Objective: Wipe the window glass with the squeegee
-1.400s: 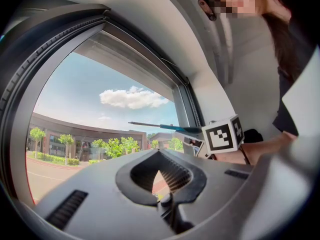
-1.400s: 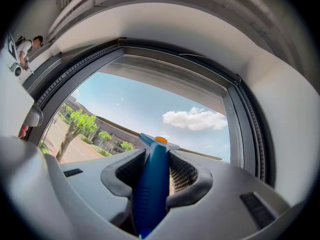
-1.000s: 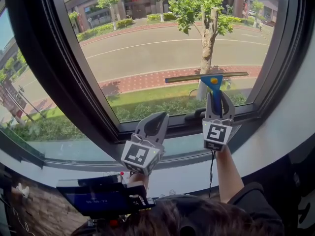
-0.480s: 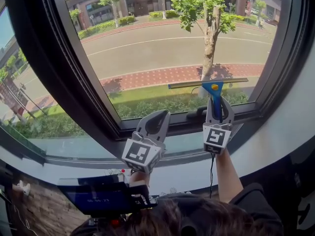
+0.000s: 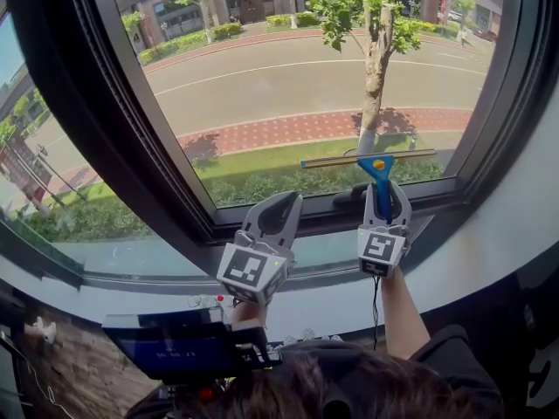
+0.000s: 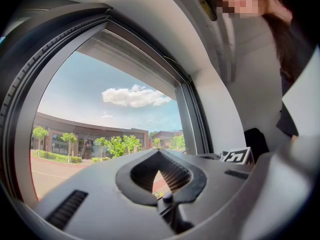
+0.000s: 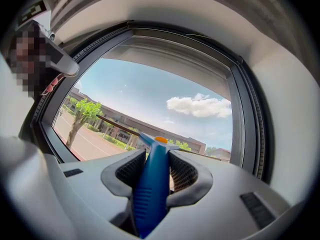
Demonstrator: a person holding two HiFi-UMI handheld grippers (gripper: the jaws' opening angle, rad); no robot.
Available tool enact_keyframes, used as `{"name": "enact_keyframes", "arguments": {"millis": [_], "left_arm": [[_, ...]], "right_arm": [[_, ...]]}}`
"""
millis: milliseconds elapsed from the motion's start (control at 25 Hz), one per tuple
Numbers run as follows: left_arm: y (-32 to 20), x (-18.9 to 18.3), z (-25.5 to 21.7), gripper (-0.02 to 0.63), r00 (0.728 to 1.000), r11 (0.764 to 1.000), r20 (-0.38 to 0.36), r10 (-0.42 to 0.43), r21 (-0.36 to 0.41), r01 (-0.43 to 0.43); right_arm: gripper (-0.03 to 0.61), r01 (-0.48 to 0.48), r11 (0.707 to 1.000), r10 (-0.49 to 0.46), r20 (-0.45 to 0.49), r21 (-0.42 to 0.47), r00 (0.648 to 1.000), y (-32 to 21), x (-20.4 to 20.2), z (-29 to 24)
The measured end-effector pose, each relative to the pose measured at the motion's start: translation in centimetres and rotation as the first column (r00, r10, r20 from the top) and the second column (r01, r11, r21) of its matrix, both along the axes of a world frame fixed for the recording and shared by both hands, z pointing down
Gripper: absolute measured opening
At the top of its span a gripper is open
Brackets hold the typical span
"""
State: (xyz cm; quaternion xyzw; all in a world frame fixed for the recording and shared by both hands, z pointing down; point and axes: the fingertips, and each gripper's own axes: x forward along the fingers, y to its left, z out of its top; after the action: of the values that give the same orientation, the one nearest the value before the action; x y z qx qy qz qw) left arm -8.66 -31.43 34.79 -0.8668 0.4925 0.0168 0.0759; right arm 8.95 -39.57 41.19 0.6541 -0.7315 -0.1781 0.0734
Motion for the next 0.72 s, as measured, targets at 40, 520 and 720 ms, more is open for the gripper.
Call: {"name": "enact_keyframes", "arguments": {"millis": [40,520,720], "left_arm": [[0.0,0.0,0.1,0.002,1.0,1.0,-0.001,0.0,-0.003,0.0],[-0.2,-0.1,-0.1,0.002,1.0,1.0,0.006,-0.007,-0.002,0.007],[-0.1,-0.4,0.0,0.002,1.0,1.0,0.012,-0.015,-0.003,0.015]], "right_arm": [[0.141,-0.001,1.0,0.001,-0.003,-0.004,1.0,0.0,0.0,0.3],[0.141,0.002,0.997,-0.003,-0.017,-0.072,1.0,-0.2,-0.1,3.0],[0.141,0.004,0.995,-0.006,-0.017,-0.1,1.0,-0.2,-0.3,4.3]]}}
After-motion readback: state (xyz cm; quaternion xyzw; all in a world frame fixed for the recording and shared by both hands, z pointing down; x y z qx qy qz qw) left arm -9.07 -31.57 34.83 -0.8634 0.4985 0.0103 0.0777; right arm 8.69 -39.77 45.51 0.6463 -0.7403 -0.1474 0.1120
